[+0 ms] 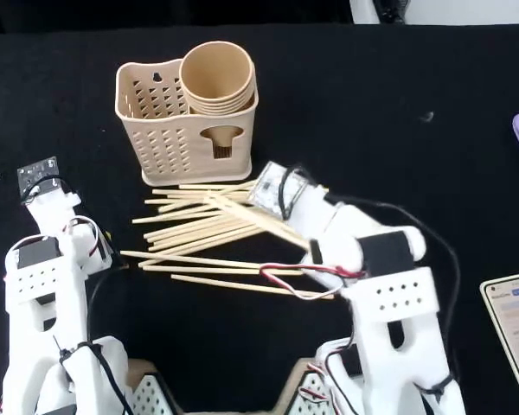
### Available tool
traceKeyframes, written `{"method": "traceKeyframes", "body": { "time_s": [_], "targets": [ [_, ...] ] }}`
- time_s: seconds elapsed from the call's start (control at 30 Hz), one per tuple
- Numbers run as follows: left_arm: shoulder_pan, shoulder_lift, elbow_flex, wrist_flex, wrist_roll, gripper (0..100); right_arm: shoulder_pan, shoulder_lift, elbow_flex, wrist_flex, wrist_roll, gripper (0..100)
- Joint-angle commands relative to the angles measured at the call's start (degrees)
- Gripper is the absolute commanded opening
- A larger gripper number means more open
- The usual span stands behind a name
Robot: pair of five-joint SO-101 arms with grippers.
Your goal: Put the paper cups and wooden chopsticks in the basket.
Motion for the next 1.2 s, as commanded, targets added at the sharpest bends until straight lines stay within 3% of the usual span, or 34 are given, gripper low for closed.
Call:
{"method": "traceKeyframes", "body": {
  "time_s": [0.0, 0.3, 0.7, 1.17],
  "targets": [
    [0.04, -1.41, -0.40, -1.05, -0.35, 18, 0.62, -1.45, -6.73, 2.11, -2.02, 1.1],
    [0.04, -1.41, -0.40, -1.05, -0.35, 18, -0.35, -1.45, -12.79, 6.77, -2.29, 1.1],
    [0.04, -1.41, -0.40, -1.05, -0.35, 18, -18.64, -1.45, -22.20, 12.04, -13.63, 1.1],
    [0.04, -1.41, -0.40, -1.05, -0.35, 18, -19.43, -1.45, -26.24, 5.45, -18.11, 1.1]
  ]
}}
